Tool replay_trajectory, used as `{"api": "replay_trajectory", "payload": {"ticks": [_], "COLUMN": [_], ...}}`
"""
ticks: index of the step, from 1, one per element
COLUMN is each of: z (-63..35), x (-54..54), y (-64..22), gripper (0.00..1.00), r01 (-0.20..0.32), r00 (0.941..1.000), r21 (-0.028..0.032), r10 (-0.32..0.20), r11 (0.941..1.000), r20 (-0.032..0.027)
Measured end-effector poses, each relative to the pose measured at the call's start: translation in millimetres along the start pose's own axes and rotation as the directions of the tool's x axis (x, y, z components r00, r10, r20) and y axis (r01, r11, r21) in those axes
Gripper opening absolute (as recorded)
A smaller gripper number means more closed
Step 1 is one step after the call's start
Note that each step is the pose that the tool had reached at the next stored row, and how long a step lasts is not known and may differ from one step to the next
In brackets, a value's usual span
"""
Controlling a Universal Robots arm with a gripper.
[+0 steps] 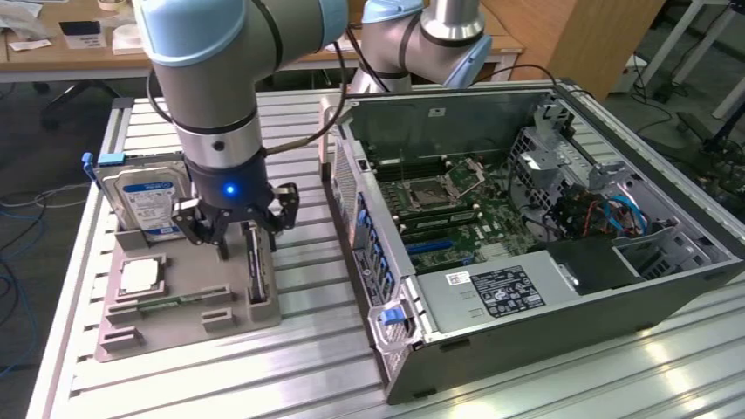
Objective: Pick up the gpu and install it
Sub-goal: 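Pick up the gpu and move the gpu toward the slot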
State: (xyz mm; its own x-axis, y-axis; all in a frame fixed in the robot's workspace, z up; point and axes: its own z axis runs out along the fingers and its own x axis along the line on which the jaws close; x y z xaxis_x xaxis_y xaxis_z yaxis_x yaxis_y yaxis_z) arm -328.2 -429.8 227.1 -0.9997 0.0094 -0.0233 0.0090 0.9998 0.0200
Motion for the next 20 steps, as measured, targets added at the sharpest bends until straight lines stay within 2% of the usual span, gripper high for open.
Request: {"api": "replay_trajectory", "payload": {"ticks": [14, 15, 20], "z": [24.1, 24.8, 24.8], "x": [0.4, 0.4, 0.4], "y": [-0.5, -0.5, -0.5], "gripper": [0.66, 0.66, 0.66], "r01": [0.000, 0.000, 0.000], "r00": [1.0000, 1.0000, 1.0000], "r21": [0.0012, 0.0027, 0.0029], "r10": [0.000, 0.000, 0.000], "r11": [1.0000, 1.0000, 1.0000], "r20": [0.0002, 0.0001, 0.0000]}}
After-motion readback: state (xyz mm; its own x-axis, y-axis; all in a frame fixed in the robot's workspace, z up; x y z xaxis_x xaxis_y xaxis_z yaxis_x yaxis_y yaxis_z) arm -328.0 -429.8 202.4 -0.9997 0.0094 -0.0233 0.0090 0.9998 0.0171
